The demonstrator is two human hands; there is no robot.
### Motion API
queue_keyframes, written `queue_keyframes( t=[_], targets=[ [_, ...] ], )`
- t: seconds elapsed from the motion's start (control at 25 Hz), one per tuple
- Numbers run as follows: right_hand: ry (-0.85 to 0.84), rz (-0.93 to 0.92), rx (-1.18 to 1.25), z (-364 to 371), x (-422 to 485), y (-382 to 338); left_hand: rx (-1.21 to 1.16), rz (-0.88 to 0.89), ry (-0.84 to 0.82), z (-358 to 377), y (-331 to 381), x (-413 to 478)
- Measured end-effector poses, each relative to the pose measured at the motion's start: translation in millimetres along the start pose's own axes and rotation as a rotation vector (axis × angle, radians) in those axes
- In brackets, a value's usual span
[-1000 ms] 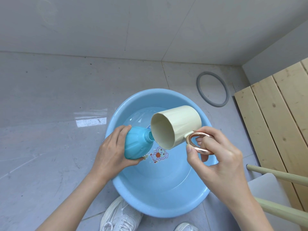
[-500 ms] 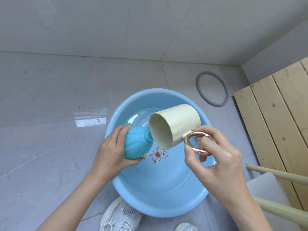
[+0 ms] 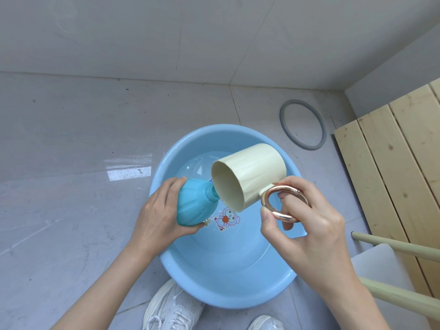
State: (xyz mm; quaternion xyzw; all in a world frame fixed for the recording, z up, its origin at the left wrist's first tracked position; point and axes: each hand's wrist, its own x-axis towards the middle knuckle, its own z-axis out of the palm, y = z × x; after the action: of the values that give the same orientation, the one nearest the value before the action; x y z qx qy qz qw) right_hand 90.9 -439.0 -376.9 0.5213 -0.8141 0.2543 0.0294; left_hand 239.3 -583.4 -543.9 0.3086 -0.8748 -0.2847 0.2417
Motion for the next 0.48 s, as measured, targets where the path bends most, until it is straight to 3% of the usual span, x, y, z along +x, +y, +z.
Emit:
queue_keyframes(
  t=[0.48],
  targets=[
    [0.007,-0.038,-0.010,0.1,1.5,-2.3,0.004,0.000,0.000,0.5,-1.0,-0.9]
  ],
)
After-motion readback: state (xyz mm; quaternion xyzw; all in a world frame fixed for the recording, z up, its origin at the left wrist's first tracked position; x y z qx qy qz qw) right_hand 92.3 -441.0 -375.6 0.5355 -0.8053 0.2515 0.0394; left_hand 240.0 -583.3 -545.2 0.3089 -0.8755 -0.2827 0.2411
